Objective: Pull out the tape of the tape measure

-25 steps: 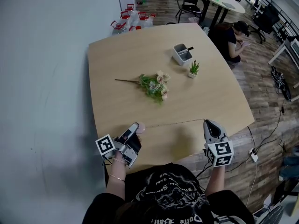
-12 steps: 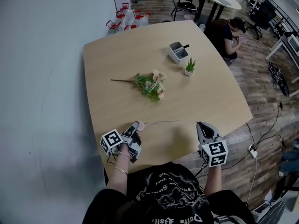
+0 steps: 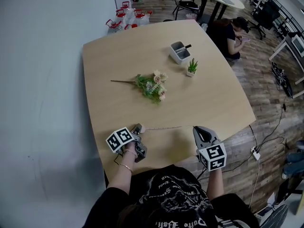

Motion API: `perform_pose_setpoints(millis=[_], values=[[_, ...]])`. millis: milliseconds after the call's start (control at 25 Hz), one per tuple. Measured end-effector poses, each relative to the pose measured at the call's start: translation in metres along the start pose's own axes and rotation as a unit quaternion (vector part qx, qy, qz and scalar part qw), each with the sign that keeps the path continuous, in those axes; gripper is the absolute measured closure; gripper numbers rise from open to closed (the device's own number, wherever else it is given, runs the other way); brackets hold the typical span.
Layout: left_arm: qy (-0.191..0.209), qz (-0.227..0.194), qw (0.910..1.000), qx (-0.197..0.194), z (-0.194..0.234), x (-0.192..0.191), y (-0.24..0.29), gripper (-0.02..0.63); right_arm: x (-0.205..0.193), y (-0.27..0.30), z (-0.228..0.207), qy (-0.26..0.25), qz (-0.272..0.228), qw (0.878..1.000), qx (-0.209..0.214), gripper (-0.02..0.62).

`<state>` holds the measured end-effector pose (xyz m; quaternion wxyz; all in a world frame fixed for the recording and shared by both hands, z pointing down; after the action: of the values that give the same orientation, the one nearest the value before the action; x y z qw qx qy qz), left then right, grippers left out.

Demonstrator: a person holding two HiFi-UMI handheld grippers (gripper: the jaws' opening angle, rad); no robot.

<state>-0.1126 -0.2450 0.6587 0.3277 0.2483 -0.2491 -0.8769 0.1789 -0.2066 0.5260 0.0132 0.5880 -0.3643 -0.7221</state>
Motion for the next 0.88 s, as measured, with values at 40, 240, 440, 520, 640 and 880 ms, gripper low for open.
perform_pose_setpoints(millis=[40, 240, 440, 520, 640, 880], values=[[0.007, 0.0, 1.0, 0.007, -0.001, 0.0, 0.001, 0.532, 0.001, 0.001, 0.0, 0.001, 0.0, 1.0, 0.002, 0.578], [0.032, 0.004, 0.9983, 0.048, 0.001, 0.001, -0.001, 0.503, 0.002, 0.004, 0.002, 0.001, 0.002, 1.0, 0.01, 0.578], [0.068, 0.0, 0.9949, 0.075, -0.002, 0.003, -0.002, 0.478, 0.0, 0.009, 0.005, -0.006, 0.007, 1.0, 0.019, 0.578], [0.076, -0.002, 0.9937, 0.082, -0.002, 0.004, -0.002, 0.469, 0.0, 0.011, 0.005, -0.005, 0.008, 1.0, 0.022, 0.578], [0.063, -0.005, 0.9946, 0.082, -0.001, 0.004, -0.003, 0.468, -0.001, 0.012, 0.003, -0.006, 0.01, 1.0, 0.022, 0.578], [0.058, -0.023, 0.9949, 0.079, -0.004, 0.006, -0.009, 0.465, -0.004, 0.014, -0.004, -0.003, 0.019, 1.0, 0.016, 0.578]])
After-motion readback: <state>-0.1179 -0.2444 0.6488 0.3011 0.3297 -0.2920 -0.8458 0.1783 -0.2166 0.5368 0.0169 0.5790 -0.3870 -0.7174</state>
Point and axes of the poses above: the fingertips, and each gripper's own axes: y forward along the fingers, z to its left, x out of its top, the point moved 4 cm from there along -y, backward along the fingers
